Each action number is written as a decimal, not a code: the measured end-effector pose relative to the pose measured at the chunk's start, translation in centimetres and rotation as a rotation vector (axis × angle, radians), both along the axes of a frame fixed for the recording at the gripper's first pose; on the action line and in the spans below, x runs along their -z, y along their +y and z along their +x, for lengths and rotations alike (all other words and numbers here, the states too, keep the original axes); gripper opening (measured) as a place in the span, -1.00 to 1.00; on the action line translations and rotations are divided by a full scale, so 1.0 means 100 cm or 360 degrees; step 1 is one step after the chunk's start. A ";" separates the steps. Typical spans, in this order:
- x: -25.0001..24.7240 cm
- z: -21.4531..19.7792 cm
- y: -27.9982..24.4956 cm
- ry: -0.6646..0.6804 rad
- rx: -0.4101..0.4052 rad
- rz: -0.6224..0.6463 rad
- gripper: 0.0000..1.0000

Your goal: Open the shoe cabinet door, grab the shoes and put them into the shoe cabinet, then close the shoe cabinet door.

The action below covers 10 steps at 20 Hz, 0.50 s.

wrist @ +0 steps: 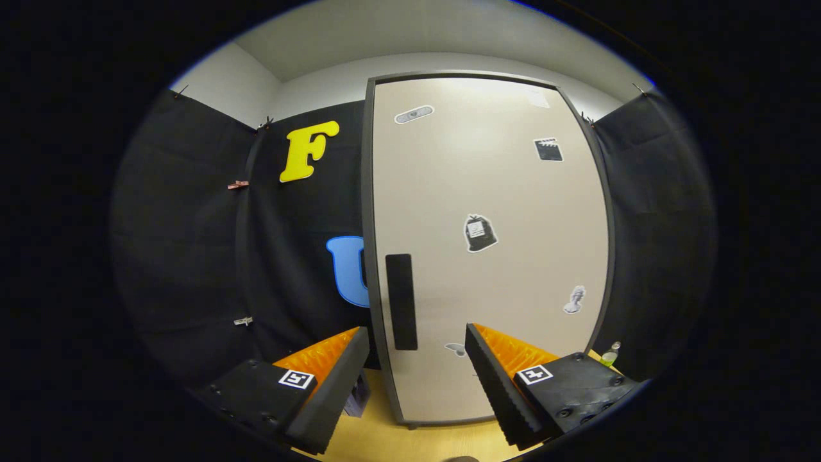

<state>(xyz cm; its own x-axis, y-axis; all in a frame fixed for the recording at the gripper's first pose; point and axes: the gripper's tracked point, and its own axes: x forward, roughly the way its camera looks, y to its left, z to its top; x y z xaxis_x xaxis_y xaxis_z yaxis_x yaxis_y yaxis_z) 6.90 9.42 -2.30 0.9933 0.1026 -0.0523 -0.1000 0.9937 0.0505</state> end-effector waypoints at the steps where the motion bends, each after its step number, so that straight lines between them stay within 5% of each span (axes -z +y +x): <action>1: 0.001 0.008 0.005 0.0004 -0.0005 0.0003 0.97; 10: 0.015 0.074 0.013 0.0009 0.0073 0.0000 0.97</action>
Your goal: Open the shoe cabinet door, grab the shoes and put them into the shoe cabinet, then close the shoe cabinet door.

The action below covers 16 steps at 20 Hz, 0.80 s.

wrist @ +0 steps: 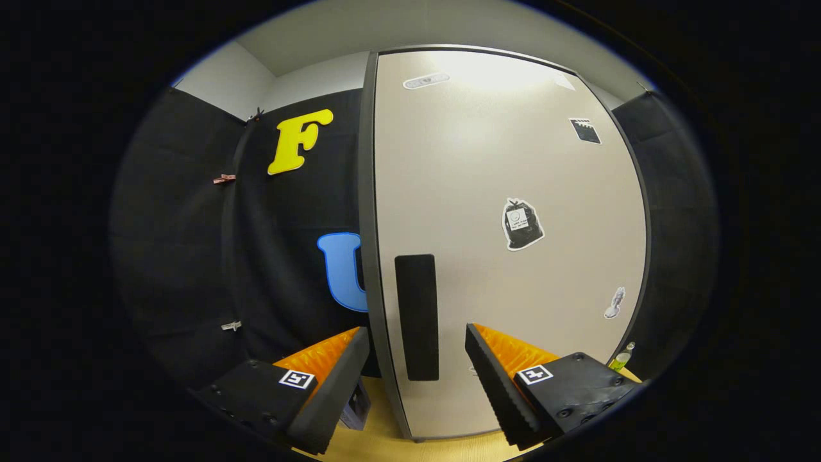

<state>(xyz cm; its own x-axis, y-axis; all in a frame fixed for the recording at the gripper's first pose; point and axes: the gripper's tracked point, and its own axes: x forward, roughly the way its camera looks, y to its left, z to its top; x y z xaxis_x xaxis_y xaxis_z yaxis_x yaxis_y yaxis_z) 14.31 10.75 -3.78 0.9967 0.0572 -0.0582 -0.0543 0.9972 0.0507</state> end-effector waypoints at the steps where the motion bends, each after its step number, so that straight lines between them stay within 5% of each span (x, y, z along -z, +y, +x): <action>1: 0.001 0.006 0.000 -0.0002 0.0008 0.0001 0.97; 6: 0.016 0.027 -0.007 0.0066 0.0069 -0.0017 0.87; 13: 0.017 0.030 -0.003 0.0053 0.0086 -0.0072 -0.23; 16: 0.017 0.028 -0.003 0.0077 0.0078 -0.0081 -0.46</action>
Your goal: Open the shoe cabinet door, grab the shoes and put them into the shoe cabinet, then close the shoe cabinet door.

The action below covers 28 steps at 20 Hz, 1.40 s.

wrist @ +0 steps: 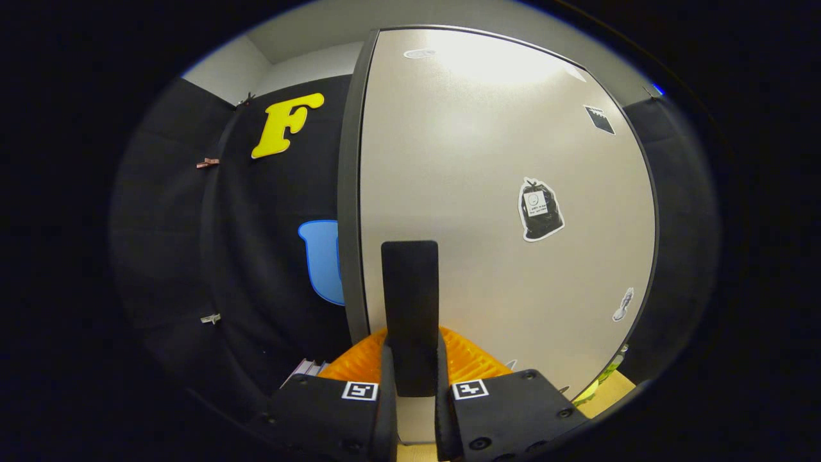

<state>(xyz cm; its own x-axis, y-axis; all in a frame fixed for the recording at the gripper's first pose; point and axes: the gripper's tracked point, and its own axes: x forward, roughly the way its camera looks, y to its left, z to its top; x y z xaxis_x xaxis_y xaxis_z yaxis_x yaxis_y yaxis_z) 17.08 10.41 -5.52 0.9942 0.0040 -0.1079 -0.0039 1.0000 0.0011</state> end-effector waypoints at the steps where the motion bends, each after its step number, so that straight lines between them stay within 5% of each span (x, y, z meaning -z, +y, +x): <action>1: 0.000 -0.001 0.000 0.0001 -0.0002 -0.0012 -0.46; 28: -0.020 -0.130 -0.046 0.0022 -0.0152 0.0021 -0.46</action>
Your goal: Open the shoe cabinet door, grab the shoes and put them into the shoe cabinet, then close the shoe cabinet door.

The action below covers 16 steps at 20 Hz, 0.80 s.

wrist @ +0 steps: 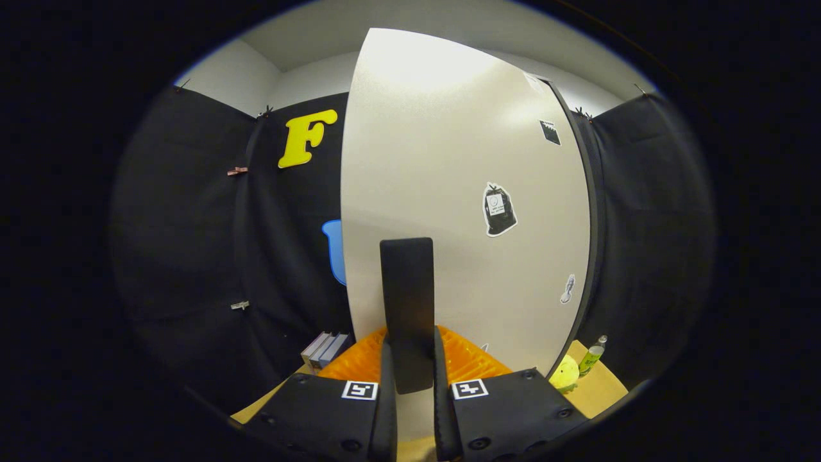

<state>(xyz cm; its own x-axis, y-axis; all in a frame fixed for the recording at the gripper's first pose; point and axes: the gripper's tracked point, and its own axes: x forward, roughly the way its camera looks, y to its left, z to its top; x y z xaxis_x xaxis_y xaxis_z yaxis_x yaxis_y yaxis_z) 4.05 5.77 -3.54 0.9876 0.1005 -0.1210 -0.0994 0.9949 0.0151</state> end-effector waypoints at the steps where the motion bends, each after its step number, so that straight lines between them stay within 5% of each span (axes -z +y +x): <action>1: -0.001 -0.004 -0.004 0.0001 -0.0017 -0.0005 -0.46; 16: -0.014 -0.053 -0.053 0.0032 -0.0153 0.0036 -0.47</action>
<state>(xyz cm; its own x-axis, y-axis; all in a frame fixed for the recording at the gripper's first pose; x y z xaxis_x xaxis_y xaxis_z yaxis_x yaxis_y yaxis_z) -1.23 0.48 -2.17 0.9706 0.1978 -0.1374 -0.1940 0.9802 0.0405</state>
